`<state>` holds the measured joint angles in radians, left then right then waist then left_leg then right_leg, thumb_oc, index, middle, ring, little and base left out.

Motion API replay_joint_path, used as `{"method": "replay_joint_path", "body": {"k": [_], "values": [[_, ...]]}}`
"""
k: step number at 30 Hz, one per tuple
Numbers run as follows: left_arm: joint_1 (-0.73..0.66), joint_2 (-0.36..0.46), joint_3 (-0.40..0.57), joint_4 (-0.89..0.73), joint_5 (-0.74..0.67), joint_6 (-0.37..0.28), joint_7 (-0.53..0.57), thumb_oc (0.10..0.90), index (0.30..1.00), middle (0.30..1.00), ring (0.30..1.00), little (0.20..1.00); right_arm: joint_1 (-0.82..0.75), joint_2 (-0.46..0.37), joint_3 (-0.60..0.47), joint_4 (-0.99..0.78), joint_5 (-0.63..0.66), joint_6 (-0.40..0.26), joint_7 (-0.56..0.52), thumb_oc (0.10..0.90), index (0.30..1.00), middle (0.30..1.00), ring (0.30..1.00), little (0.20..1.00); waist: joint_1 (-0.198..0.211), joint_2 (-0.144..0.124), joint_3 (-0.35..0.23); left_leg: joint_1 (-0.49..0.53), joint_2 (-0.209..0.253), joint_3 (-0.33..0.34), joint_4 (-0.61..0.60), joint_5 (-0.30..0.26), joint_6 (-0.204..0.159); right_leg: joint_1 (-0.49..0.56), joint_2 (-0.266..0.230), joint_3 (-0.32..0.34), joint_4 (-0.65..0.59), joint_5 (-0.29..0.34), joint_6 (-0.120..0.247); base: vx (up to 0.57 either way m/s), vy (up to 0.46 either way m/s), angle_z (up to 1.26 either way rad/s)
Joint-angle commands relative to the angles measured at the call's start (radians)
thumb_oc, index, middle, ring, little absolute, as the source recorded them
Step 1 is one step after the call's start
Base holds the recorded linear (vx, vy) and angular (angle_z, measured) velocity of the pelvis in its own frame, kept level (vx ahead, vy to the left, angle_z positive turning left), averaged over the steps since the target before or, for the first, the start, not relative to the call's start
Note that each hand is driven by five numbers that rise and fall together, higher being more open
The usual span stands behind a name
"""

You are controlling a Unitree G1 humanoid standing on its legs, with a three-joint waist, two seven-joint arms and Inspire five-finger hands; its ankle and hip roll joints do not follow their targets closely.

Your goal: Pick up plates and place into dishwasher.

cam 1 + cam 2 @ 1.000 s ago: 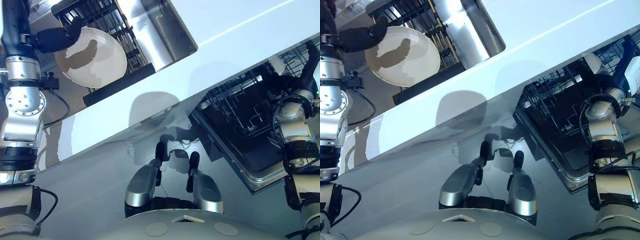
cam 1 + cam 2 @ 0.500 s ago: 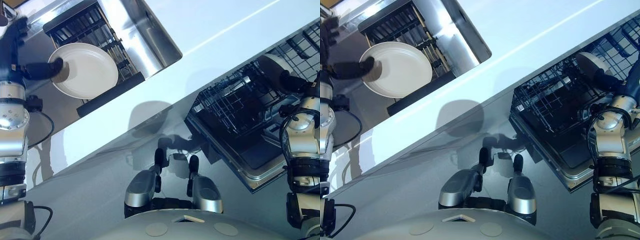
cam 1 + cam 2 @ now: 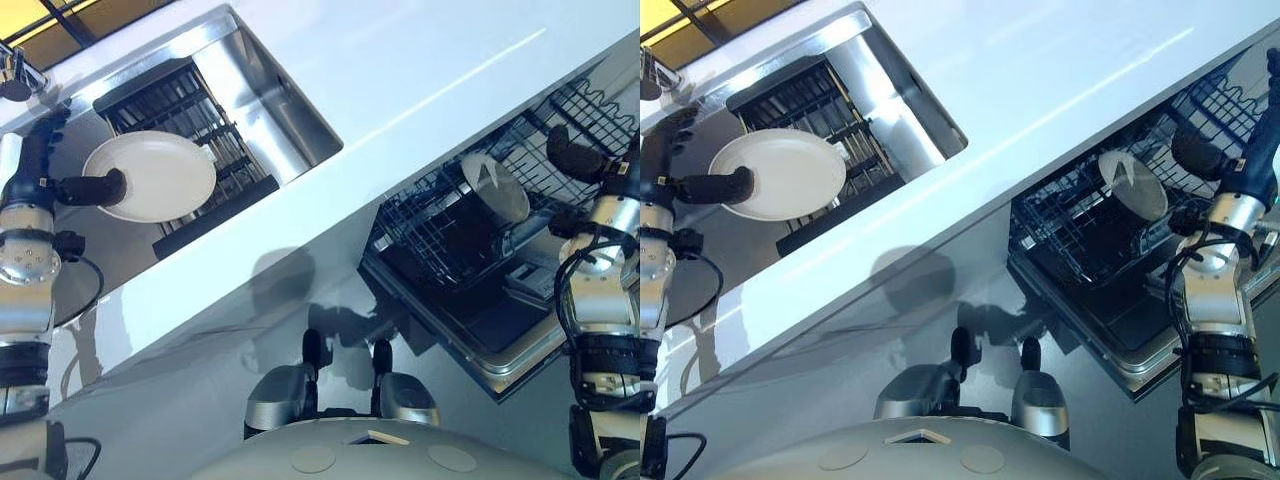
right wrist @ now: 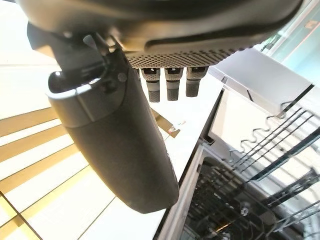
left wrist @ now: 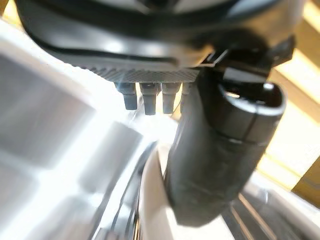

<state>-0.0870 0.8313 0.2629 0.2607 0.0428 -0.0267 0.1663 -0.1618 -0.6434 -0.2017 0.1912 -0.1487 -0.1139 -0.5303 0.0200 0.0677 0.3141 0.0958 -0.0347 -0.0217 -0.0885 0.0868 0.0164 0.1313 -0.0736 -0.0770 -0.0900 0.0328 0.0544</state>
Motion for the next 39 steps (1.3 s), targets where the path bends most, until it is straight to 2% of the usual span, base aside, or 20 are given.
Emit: {"method": "replay_joint_path", "body": {"k": [1,7,12,14,16,20,24,27,33,37,39], "values": [[0.042,0.031,0.140,-0.021,0.012,-0.098,0.100,0.800,0.900,0.900,0.900,0.900,0.029,-0.046,-0.050,-0.039,-0.045,-0.112,0.003,0.800,0.900,0.900,0.900,0.900,-0.005,0.012,-0.187,0.008,-0.053,0.015,0.039,-0.157,0.035,-0.084,0.058,-0.025,0.151,-0.156,0.006,0.01,0.009,-0.04],[0.059,-0.007,0.137,-0.043,0.003,-0.077,0.073,0.800,0.900,0.900,0.900,0.900,0.032,-0.032,-0.035,-0.042,-0.052,-0.102,0.001,0.800,0.900,0.900,0.900,0.900,0.002,0.003,-0.192,0.017,-0.051,0.006,0.037,-0.158,0.036,-0.075,0.062,-0.028,0.152,-0.160,0.004,0.00,0.000,0.00],[0.045,-0.046,0.121,-0.046,-0.169,-0.022,-0.043,0.800,0.900,0.900,0.900,0.900,0.020,-0.035,-0.023,-0.039,-0.046,-0.098,0.013,0.800,0.900,0.900,0.900,0.900,0.007,0.001,-0.194,0.019,-0.052,-0.003,0.046,-0.163,0.037,-0.068,0.065,-0.026,0.151,-0.163,0.003,0.00,0.000,0.00],[0.040,-0.062,0.115,-0.046,-0.175,-0.026,-0.049,0.800,0.900,0.900,0.900,0.900,0.018,-0.030,-0.018,-0.039,-0.055,-0.103,0.015,0.800,0.900,0.900,0.900,0.900,0.008,0.002,-0.194,0.019,-0.052,-0.006,0.048,-0.163,0.037,-0.068,0.066,-0.026,0.153,-0.163,0.002,0.00,0.000,0.00],[0.032,-0.061,0.106,-0.045,-0.152,-0.060,-0.028,0.800,0.900,0.900,0.900,0.900,0.013,-0.031,-0.008,-0.040,-0.055,-0.101,0.018,0.800,0.900,0.900,0.900,0.900,0.007,0.003,-0.193,0.021,-0.050,-0.007,0.045,-0.160,0.034,-0.067,0.067,-0.028,0.153,-0.164,0.001,0.00,0.000,0.00],[0.015,-0.071,0.101,-0.090,-0.244,-0.175,0.020,0.800,0.900,0.900,0.900,0.900,0.012,-0.026,-0.001,-0.026,-0.045,-0.104,0.024,0.800,0.900,0.900,0.900,0.900,0.006,0.003,-0.195,0.023,-0.048,-0.007,0.038,-0.156,0.030,-0.064,0.066,-0.034,0.149,-0.165,-0.001,0.00,0.000,0.00],[0.003,-0.122,0.112,-0.171,-0.321,-0.268,0.041,0.800,0.900,0.900,0.900,0.900,0.023,0.000,-0.001,-0.008,-0.063,-0.120,0.031,0.800,0.900,0.900,0.900,0.900,0.006,0.004,-0.200,0.031,-0.045,-0.011,0.020,-0.149,0.026,-0.059,0.068,-0.035,0.142,-0.164,-0.002,0.00,0.000,0.00],[0.004,-0.141,0.110,-0.205,-0.297,-0.296,0.064,0.800,0.900,0.900,0.900,0.900,0.035,0.017,0.005,-0.011,-0.071,-0.117,0.032,0.800,0.900,0.900,0.900,0.900,0.004,0.006,-0.203,0.033,-0.043,-0.014,0.012,-0.146,0.022,-0.057,0.068,-0.036,0.138,-0.163,-0.002,0.02,-0.009,0.02],[0.009,-0.151,0.104,-0.209,-0.278,-0.295,0.080,0.800,0.900,0.900,0.900,0.900,0.052,0.029,0.014,-0.011,-0.065,-0.107,0.047,0.800,0.900,0.900,0.900,0.900,-0.002,0.009,-0.203,0.034,-0.042,-0.015,0.008,-0.142,0.019,-0.056,0.068,-0.034,0.129,-0.158,-0.002,0.00,0.000,0.00],[0.013,-0.149,0.105,-0.210,-0.252,-0.355,0.133,0.800,0.900,0.900,0.900,0.900,0.058,0.032,0.022,-0.003,-0.065,-0.109,0.056,0.800,0.900,0.900,0.900,0.900,-0.005,0.013,-0.199,0.033,-0.042,-0.011,0.006,-0.140,0.018,-0.056,0.065,-0.036,0.123,-0.153,-0.001,0.00,0.000,0.00],[0.012,-0.147,0.107,-0.217,-0.189,-0.383,0.194,0.800,0.900,0.900,0.900,0.900,0.060,0.034,0.026,0.003,-0.066,-0.115,0.054,0.800,0.900,0.900,0.900,0.900,-0.006,0.014,-0.199,0.033,-0.041,-0.010,0.005,-0.140,0.017,-0.055,0.064,-0.036,0.120,-0.152,-0.001,0.00,0.000,0.00]]}}
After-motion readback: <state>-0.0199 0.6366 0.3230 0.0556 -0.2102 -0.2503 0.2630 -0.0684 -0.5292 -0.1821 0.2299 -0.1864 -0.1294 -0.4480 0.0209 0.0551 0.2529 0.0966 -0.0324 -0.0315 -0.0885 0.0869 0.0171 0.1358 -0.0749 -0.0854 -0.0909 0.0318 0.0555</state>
